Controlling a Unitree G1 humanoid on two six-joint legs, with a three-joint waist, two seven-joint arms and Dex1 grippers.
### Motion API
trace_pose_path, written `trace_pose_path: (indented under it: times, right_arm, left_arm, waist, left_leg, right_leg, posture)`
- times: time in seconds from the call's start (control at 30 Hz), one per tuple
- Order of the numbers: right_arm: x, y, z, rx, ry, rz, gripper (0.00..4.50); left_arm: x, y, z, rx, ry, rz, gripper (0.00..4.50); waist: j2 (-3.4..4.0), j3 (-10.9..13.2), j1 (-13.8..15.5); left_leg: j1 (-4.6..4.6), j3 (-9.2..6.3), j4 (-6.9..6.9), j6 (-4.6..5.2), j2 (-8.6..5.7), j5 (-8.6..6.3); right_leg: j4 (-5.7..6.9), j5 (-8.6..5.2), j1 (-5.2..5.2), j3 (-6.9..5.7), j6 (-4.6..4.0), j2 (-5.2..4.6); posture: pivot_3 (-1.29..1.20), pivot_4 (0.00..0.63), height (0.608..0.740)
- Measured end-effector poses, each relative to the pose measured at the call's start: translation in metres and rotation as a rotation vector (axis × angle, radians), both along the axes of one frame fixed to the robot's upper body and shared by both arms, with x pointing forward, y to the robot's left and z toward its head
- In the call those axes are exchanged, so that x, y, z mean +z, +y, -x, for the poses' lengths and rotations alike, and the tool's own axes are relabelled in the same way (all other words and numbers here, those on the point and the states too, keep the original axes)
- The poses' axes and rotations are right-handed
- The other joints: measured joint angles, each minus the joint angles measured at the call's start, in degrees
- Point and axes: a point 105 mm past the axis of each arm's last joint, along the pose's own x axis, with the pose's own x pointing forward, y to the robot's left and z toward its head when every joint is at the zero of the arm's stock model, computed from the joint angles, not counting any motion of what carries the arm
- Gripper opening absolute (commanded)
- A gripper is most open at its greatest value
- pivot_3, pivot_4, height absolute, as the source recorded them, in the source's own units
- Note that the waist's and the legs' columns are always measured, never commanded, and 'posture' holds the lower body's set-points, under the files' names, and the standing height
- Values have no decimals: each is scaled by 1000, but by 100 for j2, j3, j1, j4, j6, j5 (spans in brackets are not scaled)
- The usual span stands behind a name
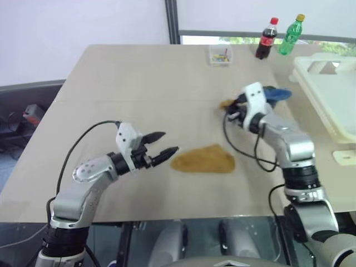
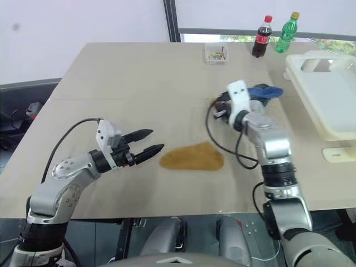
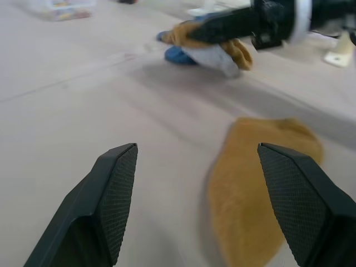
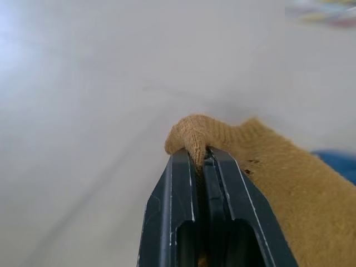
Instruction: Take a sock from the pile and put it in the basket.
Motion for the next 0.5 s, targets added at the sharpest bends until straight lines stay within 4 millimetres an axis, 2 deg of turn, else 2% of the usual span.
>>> trace_pose_path:
  times: [0.1,0.17,0.23,0.33,0.5]
  right_arm:
    - [-20,37,8,79,52,7,61]
    - [-32,41,7,83,56,48,61]
    - [-41,32,1,58,47,99,61]
    - [-42,17,-9,29,-15,166,61]
    - [-45,-25,-26,-44,-118,342,61]
  left_arm:
    - [-4,8,-2,31,16,3,3682]
    - [-7,10,0,38,28,0,3682]
    - [-10,11,1,43,39,-3,3682]
    - [-11,11,2,45,42,-5,3682]
    - [-15,13,4,55,51,-9,3682]
  waist:
    - [1,1,0]
    - [0,0,35]
    - [0,0,48]
    - [-1,-1,41]
    - [-2,-7,43]
  left_leg:
    - [-4,0,0,-4,-3,3]
    - [-4,-1,0,-7,-7,4]
    - [-5,-1,2,-10,-11,6]
    - [0,-3,2,-24,-10,14]
    - [21,-9,3,-14,-10,9]
  right_leg:
    - [4,0,-8,1,0,-2]
    - [2,0,-6,0,0,-5]
    - [1,0,-6,-1,0,-8]
    - [5,0,-4,-2,0,-6]
    - [6,0,20,-5,-1,-6]
  posture:
    - [0,150,740]
    - [0,150,740]
    - [0,150,740]
    - [0,150,740]
    - [0,150,740]
